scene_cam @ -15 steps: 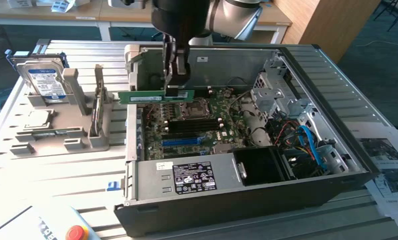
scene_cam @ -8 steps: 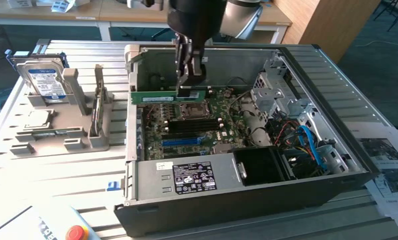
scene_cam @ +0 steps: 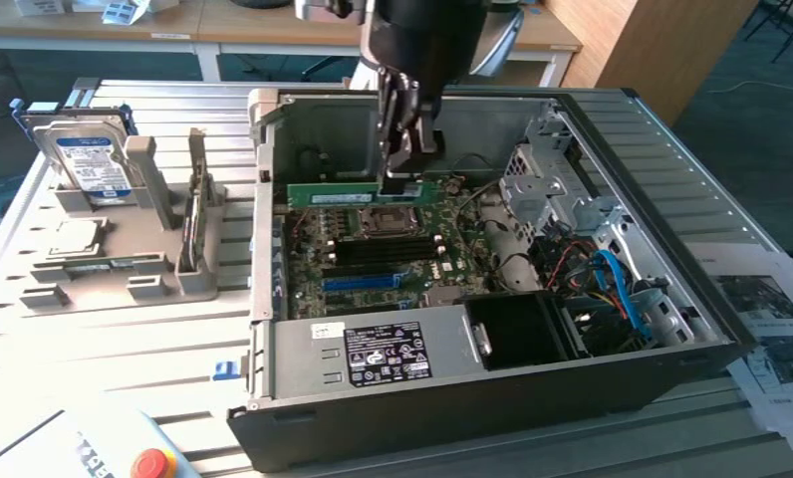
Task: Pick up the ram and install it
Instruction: 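Pick up the ram and move it above insertion slot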
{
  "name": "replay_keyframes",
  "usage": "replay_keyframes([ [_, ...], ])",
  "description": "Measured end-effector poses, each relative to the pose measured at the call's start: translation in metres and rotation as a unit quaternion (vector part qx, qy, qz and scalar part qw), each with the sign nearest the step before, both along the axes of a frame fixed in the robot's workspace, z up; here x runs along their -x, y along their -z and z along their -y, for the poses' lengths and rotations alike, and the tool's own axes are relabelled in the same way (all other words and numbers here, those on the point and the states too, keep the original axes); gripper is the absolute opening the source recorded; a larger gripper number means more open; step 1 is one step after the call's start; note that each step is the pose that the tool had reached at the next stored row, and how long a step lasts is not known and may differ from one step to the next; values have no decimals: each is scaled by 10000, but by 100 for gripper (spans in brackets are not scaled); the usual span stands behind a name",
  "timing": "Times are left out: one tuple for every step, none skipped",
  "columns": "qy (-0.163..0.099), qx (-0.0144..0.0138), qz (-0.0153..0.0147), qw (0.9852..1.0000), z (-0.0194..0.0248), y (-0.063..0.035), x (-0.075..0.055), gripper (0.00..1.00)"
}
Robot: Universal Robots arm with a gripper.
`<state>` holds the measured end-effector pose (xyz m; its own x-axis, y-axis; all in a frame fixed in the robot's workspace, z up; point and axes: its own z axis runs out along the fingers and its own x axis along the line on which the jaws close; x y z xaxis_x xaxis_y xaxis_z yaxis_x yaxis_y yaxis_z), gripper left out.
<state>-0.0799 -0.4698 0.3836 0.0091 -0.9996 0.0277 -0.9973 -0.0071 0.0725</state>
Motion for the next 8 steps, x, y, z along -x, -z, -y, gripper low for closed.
replay_keyframes([
  [0, 0, -2, 10000, 4, -1, -29, 12],
  [0, 1, -4, 10000, 8, -1, -59, 12],
  [-1, 0, -5, 10000, 11, 0, -91, 12],
  [0, 0, -7, 10000, 15, 0, -119, 12],
  [0, 0, -8, 10000, 18, 0, -147, 12],
  [0, 0, -9, 10000, 21, 0, -174, 12],
  [0, 0, -10, 10000, 24, 0, -202, 12],
  [0, 0, -11, 10000, 27, 0, -231, 12],
])
